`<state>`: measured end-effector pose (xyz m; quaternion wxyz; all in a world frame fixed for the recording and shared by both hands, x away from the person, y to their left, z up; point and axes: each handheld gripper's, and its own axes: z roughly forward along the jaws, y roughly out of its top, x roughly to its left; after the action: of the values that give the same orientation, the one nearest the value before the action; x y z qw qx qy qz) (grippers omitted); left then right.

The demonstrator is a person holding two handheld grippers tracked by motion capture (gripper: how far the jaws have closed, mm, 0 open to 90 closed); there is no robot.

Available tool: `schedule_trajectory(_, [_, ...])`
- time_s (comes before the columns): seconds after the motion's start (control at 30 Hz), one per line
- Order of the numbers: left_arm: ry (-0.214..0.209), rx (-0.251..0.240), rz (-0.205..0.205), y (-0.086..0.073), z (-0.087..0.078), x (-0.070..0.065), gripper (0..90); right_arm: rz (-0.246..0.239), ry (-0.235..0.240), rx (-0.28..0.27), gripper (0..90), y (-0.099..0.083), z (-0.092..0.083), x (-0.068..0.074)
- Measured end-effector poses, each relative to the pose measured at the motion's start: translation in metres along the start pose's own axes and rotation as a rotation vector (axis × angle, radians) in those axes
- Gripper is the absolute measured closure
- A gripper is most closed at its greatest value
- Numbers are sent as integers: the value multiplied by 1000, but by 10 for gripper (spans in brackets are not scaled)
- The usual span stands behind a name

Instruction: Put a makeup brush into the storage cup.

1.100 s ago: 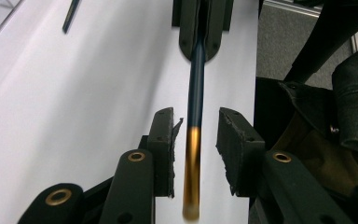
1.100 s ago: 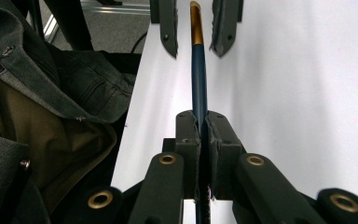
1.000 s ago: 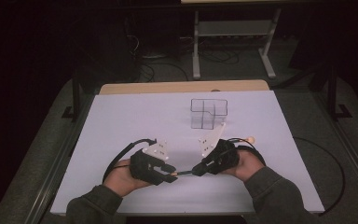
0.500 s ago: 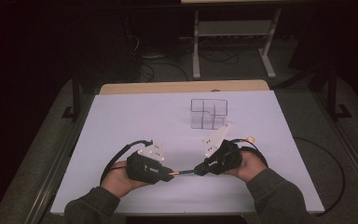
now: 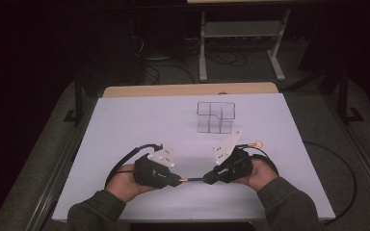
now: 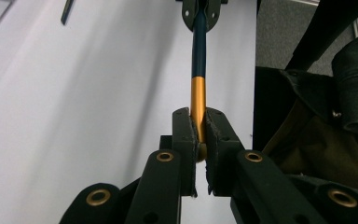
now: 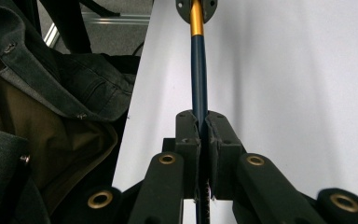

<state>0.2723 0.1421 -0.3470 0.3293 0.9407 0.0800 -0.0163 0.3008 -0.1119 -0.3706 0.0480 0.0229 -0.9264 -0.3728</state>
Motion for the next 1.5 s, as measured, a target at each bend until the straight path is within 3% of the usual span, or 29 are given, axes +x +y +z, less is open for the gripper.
schedule_trajectory(0.53, [-2,-17,4,7,-8,-2,838,-1,10,-6,836,-1,3,-1])
schedule_trajectory(1.1, [9,15,7,24,-17,-4,842,-16,6,47,826,5,20,-1])
schedule_trajectory(1.33, [11,39,19,30,-15,-5,843,22,-7,26,687,14,15,-2])
schedule_trajectory(1.5, [12,66,31,33,-11,-4,843,11,-7,6,699,27,11,0])
